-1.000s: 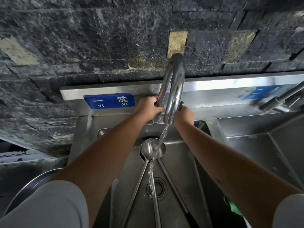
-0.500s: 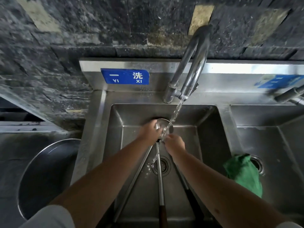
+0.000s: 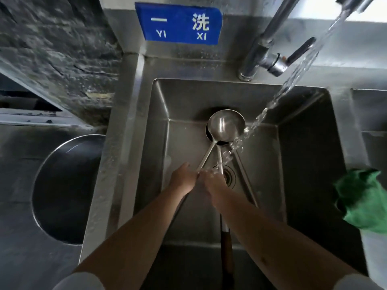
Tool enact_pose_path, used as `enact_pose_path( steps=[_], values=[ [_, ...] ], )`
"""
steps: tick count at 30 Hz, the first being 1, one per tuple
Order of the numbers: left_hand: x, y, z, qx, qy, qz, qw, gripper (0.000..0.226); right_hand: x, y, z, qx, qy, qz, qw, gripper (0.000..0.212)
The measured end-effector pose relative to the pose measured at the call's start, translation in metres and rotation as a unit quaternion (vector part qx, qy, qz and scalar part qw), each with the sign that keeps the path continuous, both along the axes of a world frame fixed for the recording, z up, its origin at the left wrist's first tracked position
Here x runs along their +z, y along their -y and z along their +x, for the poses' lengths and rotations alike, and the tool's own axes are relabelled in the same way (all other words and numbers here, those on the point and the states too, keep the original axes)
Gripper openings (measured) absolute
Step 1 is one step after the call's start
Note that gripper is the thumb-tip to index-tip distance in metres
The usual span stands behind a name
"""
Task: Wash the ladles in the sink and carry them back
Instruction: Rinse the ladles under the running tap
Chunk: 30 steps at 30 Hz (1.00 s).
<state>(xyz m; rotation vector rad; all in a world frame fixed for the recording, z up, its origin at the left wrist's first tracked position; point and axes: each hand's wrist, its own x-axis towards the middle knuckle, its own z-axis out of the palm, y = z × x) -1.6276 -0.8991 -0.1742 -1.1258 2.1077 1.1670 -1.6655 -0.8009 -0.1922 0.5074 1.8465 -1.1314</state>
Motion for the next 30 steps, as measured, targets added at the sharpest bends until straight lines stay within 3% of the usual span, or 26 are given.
enact_pose_path(
  steps=[2,3,7,9,14,18,26,30],
  values=[
    [-0.020,0.001,0.003,-0.004,-0.002,0.009,1.000,0.039,-0.070,-0.001,0.000,-0.022,-0.002,-0.008,1.000,0.048],
    [-0.033,0.001,0.005,0.001,-0.002,0.017,1.000,0.038,-0.082,0.000,0.000,-0.024,-0.004,-0.010,1.000,0.047],
    [-0.103,0.003,0.011,-0.001,-0.001,0.041,0.999,0.045,-0.042,0.021,-0.006,-0.037,0.019,-0.007,0.999,0.009],
    [-0.138,0.001,0.012,-0.001,-0.005,0.067,0.998,0.042,-0.051,0.027,-0.010,-0.037,0.001,0.003,0.999,0.005],
    [-0.095,-0.009,0.007,-0.023,-0.018,0.034,0.999,0.031,-0.074,0.038,-0.006,0.015,-0.059,0.065,0.996,0.046],
    [-0.083,-0.009,0.007,-0.027,-0.029,0.030,0.999,0.020,-0.071,0.033,0.002,0.035,-0.059,0.061,0.996,0.036],
    [-0.038,-0.016,0.005,-0.073,-0.026,0.013,0.997,0.028,-0.036,0.004,-0.011,-0.001,-0.035,-0.028,0.999,0.013],
    [-0.003,-0.022,0.012,-0.030,-0.028,0.015,0.999,0.029,-0.006,-0.006,-0.015,-0.003,-0.029,-0.054,0.998,0.023]
  ],
)
